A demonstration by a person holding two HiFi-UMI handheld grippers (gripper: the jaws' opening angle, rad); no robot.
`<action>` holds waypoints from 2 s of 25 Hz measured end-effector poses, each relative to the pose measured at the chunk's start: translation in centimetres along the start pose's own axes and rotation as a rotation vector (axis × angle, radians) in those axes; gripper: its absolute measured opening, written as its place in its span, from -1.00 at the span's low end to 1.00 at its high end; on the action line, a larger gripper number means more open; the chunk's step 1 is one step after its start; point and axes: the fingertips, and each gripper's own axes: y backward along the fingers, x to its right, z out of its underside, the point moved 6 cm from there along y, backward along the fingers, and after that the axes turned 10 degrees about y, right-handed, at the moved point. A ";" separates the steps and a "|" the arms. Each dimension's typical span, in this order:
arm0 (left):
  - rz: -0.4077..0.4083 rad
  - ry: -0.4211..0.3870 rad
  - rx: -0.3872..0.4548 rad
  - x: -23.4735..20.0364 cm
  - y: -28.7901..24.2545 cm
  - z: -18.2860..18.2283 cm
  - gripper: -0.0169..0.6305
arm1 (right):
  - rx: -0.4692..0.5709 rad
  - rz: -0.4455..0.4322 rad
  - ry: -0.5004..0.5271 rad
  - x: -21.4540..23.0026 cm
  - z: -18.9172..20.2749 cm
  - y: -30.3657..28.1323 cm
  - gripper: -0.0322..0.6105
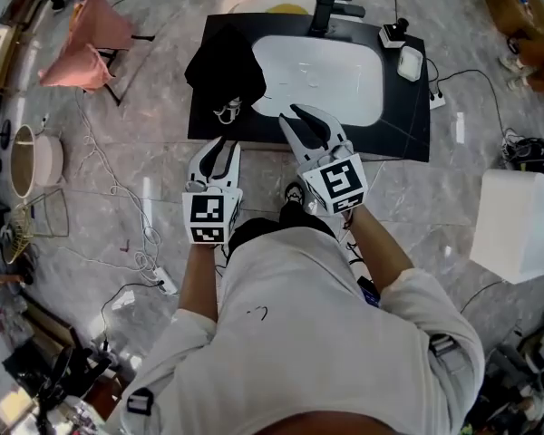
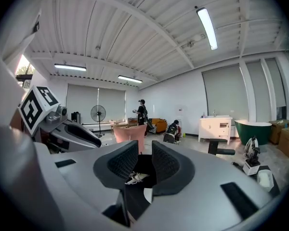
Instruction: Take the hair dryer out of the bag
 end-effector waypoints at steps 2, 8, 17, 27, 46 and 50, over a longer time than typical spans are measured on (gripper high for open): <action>-0.011 -0.024 -0.045 -0.7 -1.9 0.2 -0.64 | -0.025 -0.026 -0.014 0.9 1.1 -1.4 -0.63; -0.060 -0.151 -0.178 -3.3 -5.5 1.8 -0.64 | -0.112 -0.095 -0.043 0.4 4.6 -4.5 -0.63; -0.021 -0.315 -0.367 -7.3 -12.3 4.7 -0.49 | -0.227 -0.130 -0.088 -0.4 7.5 -8.8 -0.63; 0.063 -0.529 -0.510 -11.4 -18.3 7.7 -0.39 | -0.337 -0.104 -0.148 -1.4 9.7 -13.9 -0.62; 0.273 -0.197 -0.405 -19.1 -24.3 1.2 -0.82 | -0.457 0.007 -0.272 -3.0 12.6 -21.0 -0.59; 0.321 -0.182 -0.410 -20.1 -25.8 0.5 -0.82 | -0.480 0.022 -0.306 -3.3 13.4 -23.1 -0.54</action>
